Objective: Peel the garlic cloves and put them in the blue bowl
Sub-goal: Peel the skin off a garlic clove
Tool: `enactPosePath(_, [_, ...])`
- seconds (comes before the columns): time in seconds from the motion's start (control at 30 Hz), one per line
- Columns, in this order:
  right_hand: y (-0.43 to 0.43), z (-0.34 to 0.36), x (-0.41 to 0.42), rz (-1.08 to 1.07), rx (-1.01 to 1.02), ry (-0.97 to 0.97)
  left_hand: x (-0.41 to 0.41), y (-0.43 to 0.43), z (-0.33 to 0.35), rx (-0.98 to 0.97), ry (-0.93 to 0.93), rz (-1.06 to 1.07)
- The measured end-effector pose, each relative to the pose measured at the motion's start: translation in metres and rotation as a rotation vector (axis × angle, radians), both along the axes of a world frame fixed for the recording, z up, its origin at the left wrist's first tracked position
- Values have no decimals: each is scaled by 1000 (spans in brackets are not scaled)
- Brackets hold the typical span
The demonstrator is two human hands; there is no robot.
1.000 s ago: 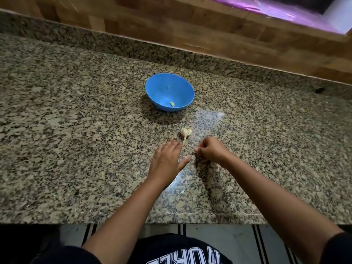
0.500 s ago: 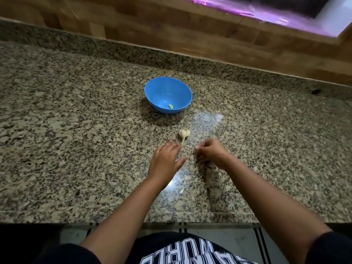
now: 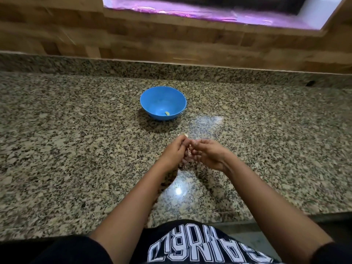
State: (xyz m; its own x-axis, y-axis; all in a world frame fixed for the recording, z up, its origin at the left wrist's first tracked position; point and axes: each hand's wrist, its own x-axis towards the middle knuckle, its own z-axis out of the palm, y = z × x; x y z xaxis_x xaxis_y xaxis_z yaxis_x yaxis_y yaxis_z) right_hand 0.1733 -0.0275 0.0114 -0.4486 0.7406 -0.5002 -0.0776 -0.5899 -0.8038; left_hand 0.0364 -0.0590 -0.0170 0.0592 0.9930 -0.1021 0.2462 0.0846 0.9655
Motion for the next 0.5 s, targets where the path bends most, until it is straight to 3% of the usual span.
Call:
enactPosePath(0.23, [-1, 12, 3, 125, -3, -45, 0, 6, -1, 104, 109, 30])
enactPosePath(0.4, [-2, 10, -5, 52, 116, -109, 7, 4, 8, 101, 195, 83])
enactPosePath(0.5, [0, 12, -4, 93, 159, -147, 5, 1, 8, 98, 134, 63])
